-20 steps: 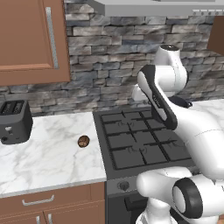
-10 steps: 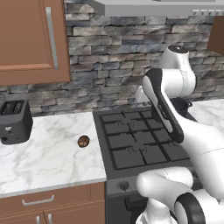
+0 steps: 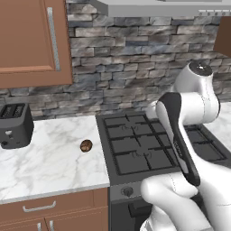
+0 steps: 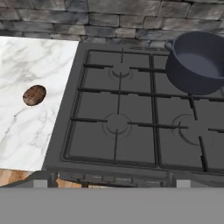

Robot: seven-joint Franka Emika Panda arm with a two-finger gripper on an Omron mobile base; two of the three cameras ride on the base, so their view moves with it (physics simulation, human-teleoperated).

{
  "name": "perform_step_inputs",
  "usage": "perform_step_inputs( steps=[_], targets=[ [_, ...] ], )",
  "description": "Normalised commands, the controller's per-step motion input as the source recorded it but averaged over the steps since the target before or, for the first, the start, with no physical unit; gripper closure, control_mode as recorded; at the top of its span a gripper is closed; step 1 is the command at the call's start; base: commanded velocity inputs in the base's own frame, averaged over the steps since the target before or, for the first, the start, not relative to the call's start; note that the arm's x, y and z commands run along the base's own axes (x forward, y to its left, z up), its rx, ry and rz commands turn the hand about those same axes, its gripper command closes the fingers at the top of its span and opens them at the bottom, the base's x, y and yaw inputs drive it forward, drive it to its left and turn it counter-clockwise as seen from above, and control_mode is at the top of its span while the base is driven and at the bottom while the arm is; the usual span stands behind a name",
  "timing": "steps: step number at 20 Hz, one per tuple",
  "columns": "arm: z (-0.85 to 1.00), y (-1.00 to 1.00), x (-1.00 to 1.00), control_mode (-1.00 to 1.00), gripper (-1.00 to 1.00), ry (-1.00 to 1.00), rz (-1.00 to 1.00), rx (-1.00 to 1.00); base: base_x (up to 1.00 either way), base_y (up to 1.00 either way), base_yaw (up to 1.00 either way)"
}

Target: Turn on the burner for the pot on the stove. Wait thirty seconds for the pot to heat up. Then add the potato to the pot.

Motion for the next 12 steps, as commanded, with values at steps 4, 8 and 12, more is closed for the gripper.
perform_step_inputs(
  steps=[4, 8, 12],
  targets=[
    [0.0, -0.05, -0.54, -1.0, -1.0, 0.0, -0.03, 0.0, 0.0, 0.0, 0.0],
    [0.0, -0.08, -0.58, -1.0, -1.0, -0.04, -0.05, 0.0, 0.0, 0.0, 0.0],
    [-0.01, -0.35, -0.49, -1.0, -1.0, -0.04, -0.04, 0.0, 0.0, 0.0, 0.0]
  ],
)
